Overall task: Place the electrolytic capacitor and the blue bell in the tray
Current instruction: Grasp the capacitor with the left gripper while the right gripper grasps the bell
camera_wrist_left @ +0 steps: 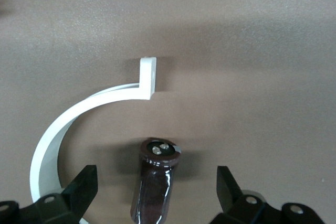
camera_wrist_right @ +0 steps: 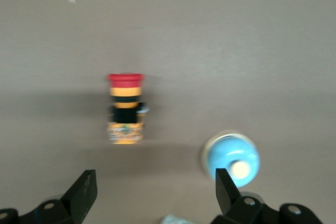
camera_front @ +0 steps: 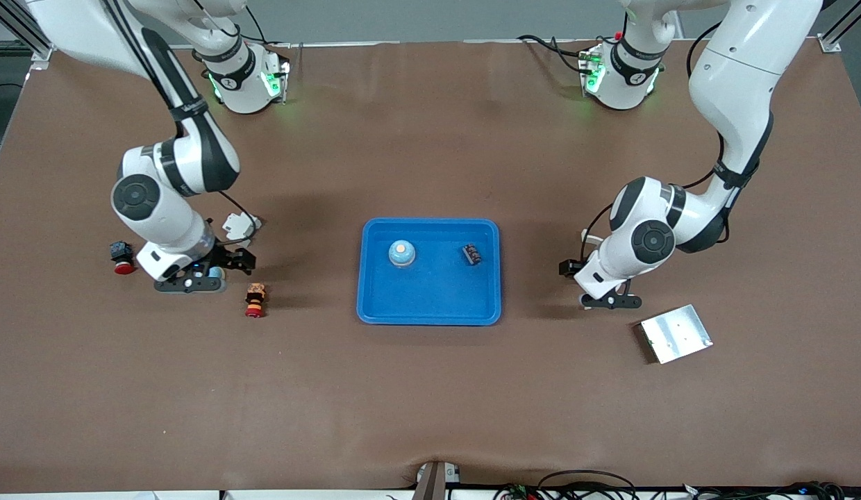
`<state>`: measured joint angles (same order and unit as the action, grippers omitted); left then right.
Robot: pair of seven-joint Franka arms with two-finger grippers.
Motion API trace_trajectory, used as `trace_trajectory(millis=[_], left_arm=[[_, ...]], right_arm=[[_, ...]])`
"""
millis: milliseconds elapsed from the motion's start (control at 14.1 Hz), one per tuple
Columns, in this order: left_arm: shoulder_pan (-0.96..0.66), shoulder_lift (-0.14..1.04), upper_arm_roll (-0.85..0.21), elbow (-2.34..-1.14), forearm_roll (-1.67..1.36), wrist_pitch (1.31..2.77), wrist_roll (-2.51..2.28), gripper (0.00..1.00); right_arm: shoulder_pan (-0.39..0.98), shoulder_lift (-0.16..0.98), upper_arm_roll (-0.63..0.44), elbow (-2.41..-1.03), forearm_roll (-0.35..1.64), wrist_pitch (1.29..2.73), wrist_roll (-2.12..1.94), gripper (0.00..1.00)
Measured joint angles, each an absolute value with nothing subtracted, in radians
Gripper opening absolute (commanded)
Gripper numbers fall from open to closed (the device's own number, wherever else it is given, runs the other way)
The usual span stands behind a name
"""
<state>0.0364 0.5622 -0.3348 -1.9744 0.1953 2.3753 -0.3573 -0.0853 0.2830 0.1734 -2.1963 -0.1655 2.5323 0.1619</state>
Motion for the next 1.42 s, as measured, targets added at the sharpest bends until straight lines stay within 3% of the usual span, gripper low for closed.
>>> trace_trajectory(millis=[284, 426, 922, 1419], left_arm=[[0.036, 0.568, -0.335, -1.975, 0.195, 2.375, -0.357, 0.98], [0.036, 0.569, -0.336, -1.976, 0.195, 2.375, -0.357, 0.66], [0.036, 0.569, -0.336, -1.979, 0.195, 2.375, -0.357, 0.03], [0.037, 0.569, -0.336, -1.977, 0.195, 2.377, -0.357, 0.0]], right_arm=[[-0.199, 0.319, 0.173, -2.23, -0.166, 2.624, 0.021, 1.0], [-0.217, 0.344, 0.174, -2.241, -0.166, 2.675, 0.0, 1.0], [-0.219, 0.414, 0.179, -2.263, -0.165, 2.757, -0.006, 1.0], [-0.257, 0.444, 0.177, -2.263, -0.165, 2.771, -0.065, 1.0]])
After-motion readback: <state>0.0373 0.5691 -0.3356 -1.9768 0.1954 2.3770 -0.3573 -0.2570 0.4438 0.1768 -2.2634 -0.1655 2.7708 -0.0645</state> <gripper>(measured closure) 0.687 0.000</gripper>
